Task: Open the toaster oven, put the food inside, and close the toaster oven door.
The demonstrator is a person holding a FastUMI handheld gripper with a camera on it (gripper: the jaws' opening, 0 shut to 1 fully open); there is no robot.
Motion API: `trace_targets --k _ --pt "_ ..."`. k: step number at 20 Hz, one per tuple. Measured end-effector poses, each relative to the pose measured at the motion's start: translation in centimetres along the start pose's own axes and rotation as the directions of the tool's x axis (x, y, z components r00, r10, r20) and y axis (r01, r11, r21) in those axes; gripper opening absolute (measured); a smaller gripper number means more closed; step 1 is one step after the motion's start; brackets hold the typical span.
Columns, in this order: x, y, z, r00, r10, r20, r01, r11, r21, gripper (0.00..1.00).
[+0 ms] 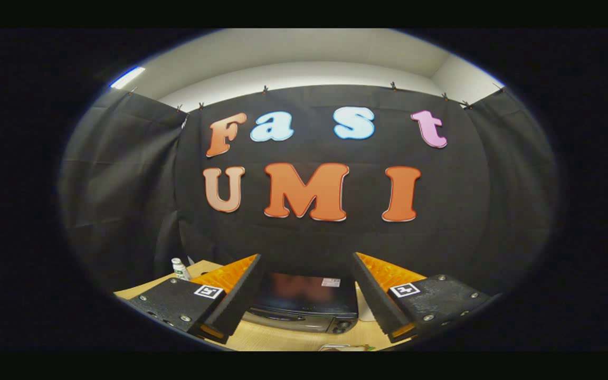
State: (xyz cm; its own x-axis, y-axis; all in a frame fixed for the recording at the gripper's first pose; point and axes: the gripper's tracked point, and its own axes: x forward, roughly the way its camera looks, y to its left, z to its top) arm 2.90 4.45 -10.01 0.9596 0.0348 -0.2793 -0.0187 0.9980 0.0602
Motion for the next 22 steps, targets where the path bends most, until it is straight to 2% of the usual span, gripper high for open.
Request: trace_targets --k 5,12,19,22 --pt "2.7 3.4 -5.7 0.988 0.069 -0.135 -0.062 0.996 0.059 0.99" --pt "6.6 6.7 -13.7 0.956 0.094 -0.276 -0.089 0.996 0.03 0.99" --pt "8.9 7.4 -20.1 0.922 0.058 -0.383 -0.05 0.998 0.032 0.99" --pt "9.2 7.3 -20.4 0.931 0.031 -0.362 -0.029 1.0 0.011 0.99"
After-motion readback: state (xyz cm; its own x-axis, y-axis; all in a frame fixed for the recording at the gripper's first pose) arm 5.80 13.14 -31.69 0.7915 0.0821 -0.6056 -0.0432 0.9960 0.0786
